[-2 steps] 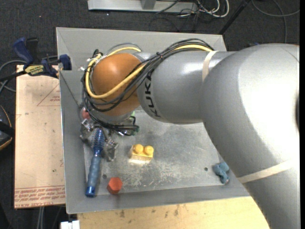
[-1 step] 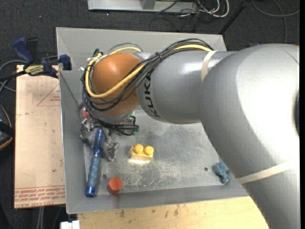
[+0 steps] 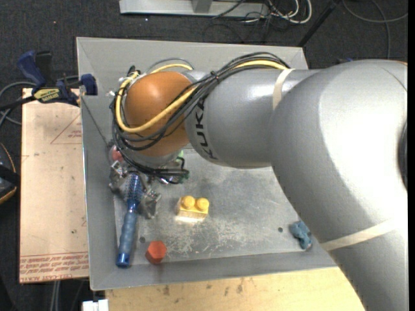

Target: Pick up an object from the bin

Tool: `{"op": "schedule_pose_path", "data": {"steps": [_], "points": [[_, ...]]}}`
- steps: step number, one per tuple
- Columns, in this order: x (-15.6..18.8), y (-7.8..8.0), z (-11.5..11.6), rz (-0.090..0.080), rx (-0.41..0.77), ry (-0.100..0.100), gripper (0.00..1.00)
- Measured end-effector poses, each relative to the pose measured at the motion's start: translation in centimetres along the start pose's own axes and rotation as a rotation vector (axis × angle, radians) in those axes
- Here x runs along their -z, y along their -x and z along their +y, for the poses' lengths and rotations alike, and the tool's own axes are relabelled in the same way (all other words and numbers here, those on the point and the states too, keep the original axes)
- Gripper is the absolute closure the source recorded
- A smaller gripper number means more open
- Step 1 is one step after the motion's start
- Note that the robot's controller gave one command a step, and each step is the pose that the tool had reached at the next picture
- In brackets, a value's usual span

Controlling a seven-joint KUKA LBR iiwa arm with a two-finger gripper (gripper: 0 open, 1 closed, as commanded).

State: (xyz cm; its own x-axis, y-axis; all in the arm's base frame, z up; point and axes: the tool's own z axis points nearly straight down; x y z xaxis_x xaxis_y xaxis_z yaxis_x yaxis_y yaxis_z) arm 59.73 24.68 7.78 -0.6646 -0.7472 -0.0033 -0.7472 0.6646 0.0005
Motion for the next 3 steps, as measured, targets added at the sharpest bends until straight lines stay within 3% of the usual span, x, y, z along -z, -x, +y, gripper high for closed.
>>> {"op": "schedule_pose_path", "data": {"steps": [1, 2, 3], "points": [[0.2, 0.1, 0.0, -0.001, 0.002, 0.000, 1.00], [1.3, 0.0, 0.0, 0.003, 0.000, 0.000, 1.00], [5.2, 0.2, 0.0, -0.002, -0.003, -0.001, 1.00]]}}
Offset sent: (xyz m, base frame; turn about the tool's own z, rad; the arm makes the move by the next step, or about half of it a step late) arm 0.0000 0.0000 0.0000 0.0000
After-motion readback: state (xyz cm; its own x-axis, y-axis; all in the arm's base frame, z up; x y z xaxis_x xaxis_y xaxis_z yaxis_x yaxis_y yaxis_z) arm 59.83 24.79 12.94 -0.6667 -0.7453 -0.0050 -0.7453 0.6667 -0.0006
